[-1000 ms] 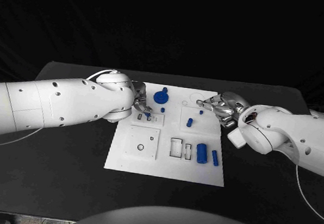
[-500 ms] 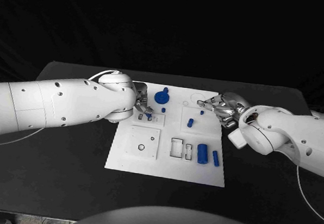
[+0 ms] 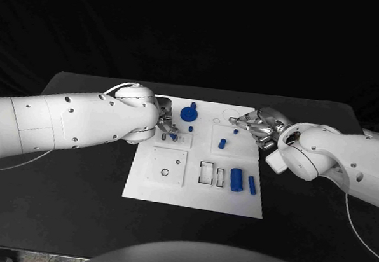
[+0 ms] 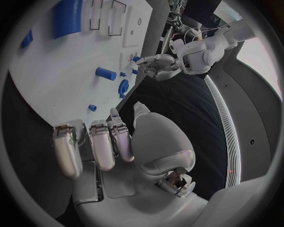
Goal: Assemble the parts on the task board
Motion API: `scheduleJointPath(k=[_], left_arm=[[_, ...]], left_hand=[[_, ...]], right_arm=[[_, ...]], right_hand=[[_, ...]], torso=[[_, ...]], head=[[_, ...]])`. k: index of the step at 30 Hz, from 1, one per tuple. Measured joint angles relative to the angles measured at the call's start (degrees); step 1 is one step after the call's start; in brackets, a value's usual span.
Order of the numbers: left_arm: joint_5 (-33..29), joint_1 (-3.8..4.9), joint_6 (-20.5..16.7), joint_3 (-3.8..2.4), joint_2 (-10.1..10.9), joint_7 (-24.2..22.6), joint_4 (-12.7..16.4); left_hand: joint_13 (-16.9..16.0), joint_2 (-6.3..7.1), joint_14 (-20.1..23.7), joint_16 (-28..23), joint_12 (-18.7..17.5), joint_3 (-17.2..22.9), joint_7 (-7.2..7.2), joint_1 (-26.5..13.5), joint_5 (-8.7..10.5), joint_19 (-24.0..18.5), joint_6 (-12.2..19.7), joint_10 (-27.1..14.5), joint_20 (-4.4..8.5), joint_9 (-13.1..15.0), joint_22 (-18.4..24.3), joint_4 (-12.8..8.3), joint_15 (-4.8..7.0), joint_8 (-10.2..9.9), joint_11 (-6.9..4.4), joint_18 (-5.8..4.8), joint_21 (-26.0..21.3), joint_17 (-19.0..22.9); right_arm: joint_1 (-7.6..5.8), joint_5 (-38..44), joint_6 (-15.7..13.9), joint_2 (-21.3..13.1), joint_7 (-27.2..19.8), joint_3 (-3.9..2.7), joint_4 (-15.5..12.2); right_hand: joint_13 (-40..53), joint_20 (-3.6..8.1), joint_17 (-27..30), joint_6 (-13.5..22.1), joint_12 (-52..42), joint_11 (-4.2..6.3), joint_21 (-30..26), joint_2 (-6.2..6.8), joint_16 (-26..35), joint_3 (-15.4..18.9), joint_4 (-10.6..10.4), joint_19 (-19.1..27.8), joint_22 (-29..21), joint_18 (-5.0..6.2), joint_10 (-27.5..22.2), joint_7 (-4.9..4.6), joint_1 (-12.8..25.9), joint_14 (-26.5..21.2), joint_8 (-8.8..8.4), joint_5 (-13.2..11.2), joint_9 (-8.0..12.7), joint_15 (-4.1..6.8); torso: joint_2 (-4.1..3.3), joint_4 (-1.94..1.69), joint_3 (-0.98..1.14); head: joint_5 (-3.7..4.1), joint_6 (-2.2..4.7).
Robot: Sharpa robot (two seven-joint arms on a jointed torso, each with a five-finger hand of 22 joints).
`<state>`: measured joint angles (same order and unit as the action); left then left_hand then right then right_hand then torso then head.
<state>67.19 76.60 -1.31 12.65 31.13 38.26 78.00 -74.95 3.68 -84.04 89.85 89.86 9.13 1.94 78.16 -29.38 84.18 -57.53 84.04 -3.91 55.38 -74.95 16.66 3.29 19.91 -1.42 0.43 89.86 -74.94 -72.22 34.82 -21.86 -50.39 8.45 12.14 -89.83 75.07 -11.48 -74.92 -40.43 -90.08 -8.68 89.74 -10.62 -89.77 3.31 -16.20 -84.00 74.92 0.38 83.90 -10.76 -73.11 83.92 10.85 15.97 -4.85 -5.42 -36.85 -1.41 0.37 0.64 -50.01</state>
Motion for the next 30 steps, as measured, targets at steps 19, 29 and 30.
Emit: scheduleJointPath(k=[19, 29, 30], left_arm=[[0.0, -0.48, 0.2, 0.01, -0.2, 0.0, -0.5], [0.0, -0.51, 0.2, 0.01, -0.5, 0.0, -0.7], [0.0, -0.51, 0.1, 0.01, -0.5, -0.1, -0.8]], left_hand=[[0.0, -0.31, 0.0, 0.0, 0.0, 0.4, 0.14, 0.3, 0.28, 0.0, 0.1, 0.0, 0.0, 0.0, 0.0, -0.1, 0.0, -0.2, 0.0, 0.0, 0.0, 0.0], [0.0, -0.67, 0.0, 0.0, 0.0, 0.7, 0.12, 0.1, 0.37, 0.0, 0.3, 0.0, 0.0, 0.0, 0.0, 0.1, 0.0, -0.2, 0.0, 0.01, 0.0, 0.0], [0.0, -0.67, 0.0, 0.0, 0.0, 0.7, 0.12, 0.1, 0.46, 0.0, 0.3, 0.0, 0.0, 0.0, 0.0, 0.1, 0.0, -0.2, 0.0, 0.0, 0.0, 0.0]], right_arm=[[0.02, 0.0, 0.0, 0.0, 0.0, 0.0, 0.1], [0.04, 0.0, 0.0, 0.0, 0.0, 0.0, 0.1], [0.04, 0.0, 0.0, 0.0, 0.0, 0.0, 0.1]], right_hand=[[0.0, 0.0, 0.0, 0.0, 0.0, 0.0, 0.0, 0.01, 0.0, 0.0, 0.0, 0.0, 0.0, 0.0, 0.0, 0.0, 0.0, 0.0, 0.0, 0.0, 0.0, 0.0], [0.0, 0.0, 0.0, 0.0, 0.0, 0.0, 0.0, 0.02, 0.0, 0.0, 0.0, 0.0, 0.0, 0.0, 0.0, 0.0, 0.0, 0.0, 0.0, 0.0, 0.0, 0.0], [0.0, 0.0, 0.0, 0.0, 0.0, 0.0, 0.0, 0.02, 0.0, 0.0, 0.0, 0.0, 0.0, 0.0, 0.0, 0.0, 0.0, 0.0, 0.0, 0.0, 0.0, 0.0]], torso=[[-0.03, -0.04, -0.02], [-0.04, -0.03, 0.02], [-0.04, -0.03, 0.03]], head=[[0.06, 0.0], [0.06, 0.0], [0.08, 0.0]])
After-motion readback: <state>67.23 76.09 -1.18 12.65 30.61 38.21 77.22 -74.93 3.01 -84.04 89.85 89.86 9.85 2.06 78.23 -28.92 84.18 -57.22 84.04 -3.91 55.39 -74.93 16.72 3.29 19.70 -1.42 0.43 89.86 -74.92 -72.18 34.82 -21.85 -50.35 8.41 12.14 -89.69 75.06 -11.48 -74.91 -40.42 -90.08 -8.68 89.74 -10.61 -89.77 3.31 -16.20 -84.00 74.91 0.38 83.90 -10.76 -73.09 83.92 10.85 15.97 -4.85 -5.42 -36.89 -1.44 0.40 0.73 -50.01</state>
